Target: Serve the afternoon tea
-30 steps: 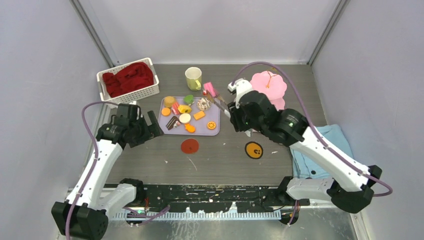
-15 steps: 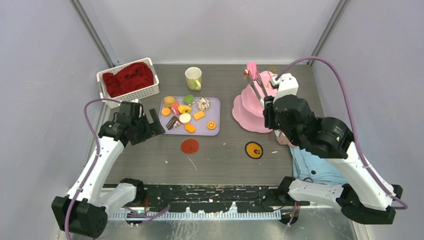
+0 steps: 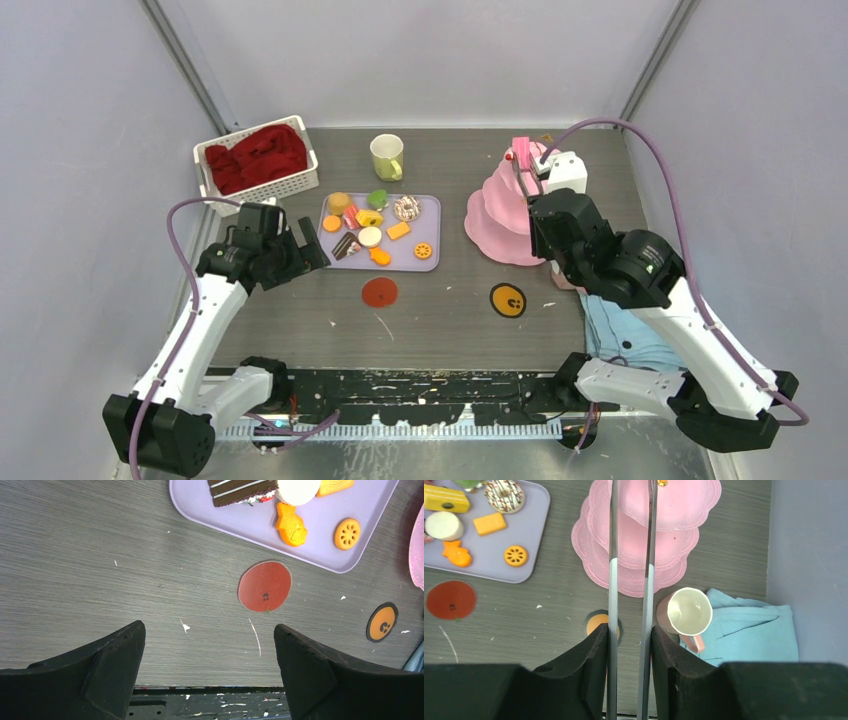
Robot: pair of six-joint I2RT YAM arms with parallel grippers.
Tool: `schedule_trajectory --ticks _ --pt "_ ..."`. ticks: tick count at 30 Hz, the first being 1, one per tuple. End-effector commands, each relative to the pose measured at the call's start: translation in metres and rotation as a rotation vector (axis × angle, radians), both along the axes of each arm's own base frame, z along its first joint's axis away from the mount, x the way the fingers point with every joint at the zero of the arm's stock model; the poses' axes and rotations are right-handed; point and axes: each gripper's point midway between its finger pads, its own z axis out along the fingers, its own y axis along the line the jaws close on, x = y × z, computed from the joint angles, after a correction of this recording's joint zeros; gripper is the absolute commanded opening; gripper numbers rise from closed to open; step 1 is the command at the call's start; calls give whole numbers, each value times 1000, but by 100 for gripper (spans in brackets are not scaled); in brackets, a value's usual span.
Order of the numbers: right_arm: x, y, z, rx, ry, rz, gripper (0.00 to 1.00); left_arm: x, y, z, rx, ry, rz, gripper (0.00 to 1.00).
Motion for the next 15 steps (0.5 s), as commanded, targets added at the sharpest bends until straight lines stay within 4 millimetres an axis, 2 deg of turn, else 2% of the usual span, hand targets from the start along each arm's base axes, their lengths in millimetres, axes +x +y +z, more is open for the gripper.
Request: schedule_trajectory --ticks 1,11,12,15 --pt "18 5 6 37 -47 -5 1 8 -3 17 -18 -73 2 99" --pt "37 1 -8 29 -13 -7 1 8 -3 15 -17 -62 -2 99" --pt "37 1 -8 33 -13 -4 4 8 -3 14 -17 -61 -2 99" --pt "37 0 -11 31 -4 -3 21 8 -3 14 -18 -62 0 99"
